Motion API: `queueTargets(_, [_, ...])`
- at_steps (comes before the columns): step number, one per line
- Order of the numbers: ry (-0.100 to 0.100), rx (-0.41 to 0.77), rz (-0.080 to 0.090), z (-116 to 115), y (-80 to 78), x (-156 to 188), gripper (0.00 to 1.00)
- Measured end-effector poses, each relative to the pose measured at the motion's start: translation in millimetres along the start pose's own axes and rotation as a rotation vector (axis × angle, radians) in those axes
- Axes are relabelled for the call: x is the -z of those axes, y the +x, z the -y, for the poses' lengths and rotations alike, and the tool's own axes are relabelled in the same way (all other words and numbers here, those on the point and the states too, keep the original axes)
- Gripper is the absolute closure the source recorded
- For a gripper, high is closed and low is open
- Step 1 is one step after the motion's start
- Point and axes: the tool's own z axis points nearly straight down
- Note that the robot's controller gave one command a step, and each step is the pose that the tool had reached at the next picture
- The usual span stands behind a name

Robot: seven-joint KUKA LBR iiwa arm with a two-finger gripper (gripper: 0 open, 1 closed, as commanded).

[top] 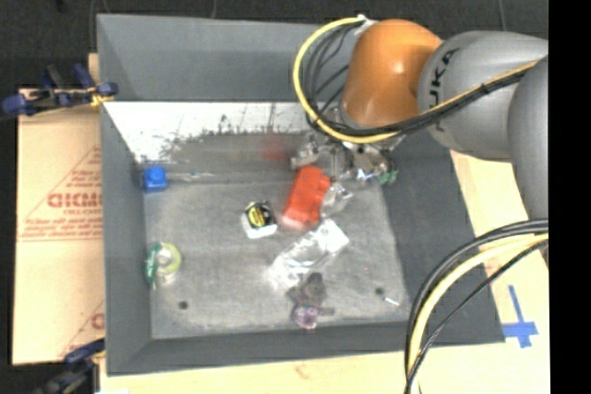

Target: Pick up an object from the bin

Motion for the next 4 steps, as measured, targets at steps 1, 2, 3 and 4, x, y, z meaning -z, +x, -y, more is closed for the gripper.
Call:
queueTargets(1, [0.001,0.242,0.001,2.8,0.4,-25.0,0.0])
queueTargets(2, [-0.001,0.235,0.001,3.9,-1.4,-22.9,0.0])
queueTargets(3, [0.0,0.233,0.001,4.8,-1.5,-22.0,1.0])
queueTargets(4, [0.002,0.227,0.002,6.3,-3.8,22.9,1.0])
